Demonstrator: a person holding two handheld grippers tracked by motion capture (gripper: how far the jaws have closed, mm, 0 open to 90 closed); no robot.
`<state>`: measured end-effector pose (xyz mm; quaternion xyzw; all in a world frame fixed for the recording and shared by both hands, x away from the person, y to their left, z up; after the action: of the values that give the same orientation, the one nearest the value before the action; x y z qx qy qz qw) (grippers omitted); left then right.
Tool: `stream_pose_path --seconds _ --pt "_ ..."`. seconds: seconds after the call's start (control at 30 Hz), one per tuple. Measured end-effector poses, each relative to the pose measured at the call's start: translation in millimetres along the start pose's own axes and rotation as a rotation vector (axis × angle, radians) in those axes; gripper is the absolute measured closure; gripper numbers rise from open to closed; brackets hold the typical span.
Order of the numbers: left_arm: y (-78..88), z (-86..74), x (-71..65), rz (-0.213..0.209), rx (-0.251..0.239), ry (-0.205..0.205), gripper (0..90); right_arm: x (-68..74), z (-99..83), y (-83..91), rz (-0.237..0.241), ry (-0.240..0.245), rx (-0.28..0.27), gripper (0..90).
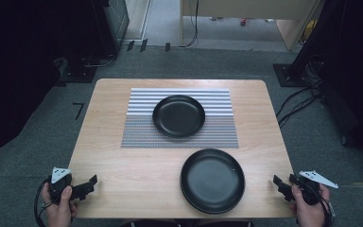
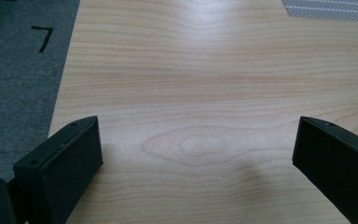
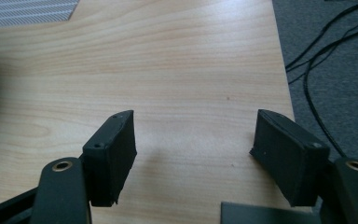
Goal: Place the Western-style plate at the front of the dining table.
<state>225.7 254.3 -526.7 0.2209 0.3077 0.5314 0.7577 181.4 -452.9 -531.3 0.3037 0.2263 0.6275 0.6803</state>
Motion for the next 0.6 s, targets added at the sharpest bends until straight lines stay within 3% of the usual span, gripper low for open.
stream_pose_path --seconds 0.1,0.23,0.37,0.6 --pt "-0.8 -2.2 -1.5 0.010 0.007 -0.011 1.1 2.5 -1.6 1.1 -0.031 0.031 0.003 29.2" --pt "-2.7 -3.9 -4.0 0.034 0.009 -0.039 1.1 13.1 -6.2 -0.3 -0.107 0.128 -0.014 26.6" --pt "-6.0 -6.7 -9.1 0.074 0.018 -0.087 1.1 16.0 -7.1 -1.7 -0.110 0.120 -0.020 22.6" --pt "-6.7 -8.7 -10.1 0.073 -0.003 -0.090 1.0 19.5 -14.0 -3.8 -0.125 0.094 -0.085 17.1"
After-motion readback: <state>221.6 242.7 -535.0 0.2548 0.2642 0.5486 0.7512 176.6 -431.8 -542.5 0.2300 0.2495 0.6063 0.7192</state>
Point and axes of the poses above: each handheld gripper's, and its own axes: y roughly backward along the jaws, z roughly out of its top, x roughly to its left, the point moved 2 cm from there along -y, roughly forward along the jaws, and after that the axes turned 10 degrees about -z, right-handed, at the moved point
